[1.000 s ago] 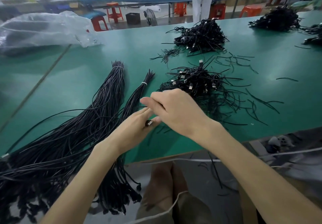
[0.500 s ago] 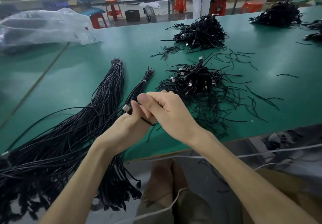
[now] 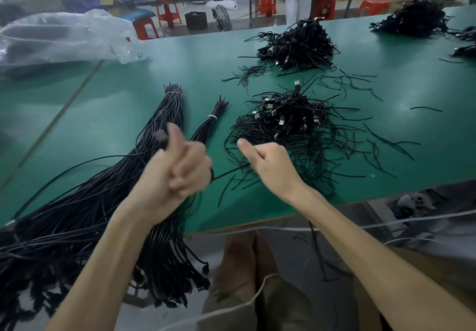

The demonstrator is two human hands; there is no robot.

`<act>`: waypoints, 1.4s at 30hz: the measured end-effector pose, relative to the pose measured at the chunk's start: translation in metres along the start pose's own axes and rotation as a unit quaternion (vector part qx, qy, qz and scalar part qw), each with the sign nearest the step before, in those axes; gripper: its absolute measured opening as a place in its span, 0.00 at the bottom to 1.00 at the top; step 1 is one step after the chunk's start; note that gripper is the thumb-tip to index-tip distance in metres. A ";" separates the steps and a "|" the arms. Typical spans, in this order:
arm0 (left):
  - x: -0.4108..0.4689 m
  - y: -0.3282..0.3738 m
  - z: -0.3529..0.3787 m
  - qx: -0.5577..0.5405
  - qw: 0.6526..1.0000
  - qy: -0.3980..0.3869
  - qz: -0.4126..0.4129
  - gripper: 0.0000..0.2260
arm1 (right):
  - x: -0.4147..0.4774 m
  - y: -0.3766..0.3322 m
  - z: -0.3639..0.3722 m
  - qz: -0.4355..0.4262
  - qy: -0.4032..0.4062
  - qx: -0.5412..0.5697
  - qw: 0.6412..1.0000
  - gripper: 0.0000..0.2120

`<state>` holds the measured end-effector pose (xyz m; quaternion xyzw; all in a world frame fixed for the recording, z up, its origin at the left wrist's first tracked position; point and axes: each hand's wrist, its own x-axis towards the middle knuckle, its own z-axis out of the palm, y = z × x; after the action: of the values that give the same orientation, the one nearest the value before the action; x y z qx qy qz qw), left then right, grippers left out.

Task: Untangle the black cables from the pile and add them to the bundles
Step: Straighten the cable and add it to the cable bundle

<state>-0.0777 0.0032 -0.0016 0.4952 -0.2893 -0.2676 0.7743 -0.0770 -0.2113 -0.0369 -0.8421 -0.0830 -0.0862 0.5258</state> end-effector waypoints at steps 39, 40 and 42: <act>0.007 -0.033 0.010 0.367 0.921 0.125 -0.040 0.24 | -0.004 -0.044 0.025 -0.043 0.015 -0.019 0.999 0.33; 0.008 -0.034 0.008 0.372 0.921 0.111 -0.045 0.24 | -0.009 -0.044 0.026 -0.045 0.021 -0.016 0.999 0.33; 0.007 -0.038 0.008 0.395 0.913 0.094 -0.033 0.21 | -0.015 -0.042 0.026 -0.055 0.029 -0.016 0.998 0.32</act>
<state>-0.0831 -0.0202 -0.0323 0.7925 -0.2810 -0.1090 0.5303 -0.0996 -0.1706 -0.0153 -0.8415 -0.1130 -0.1409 0.5091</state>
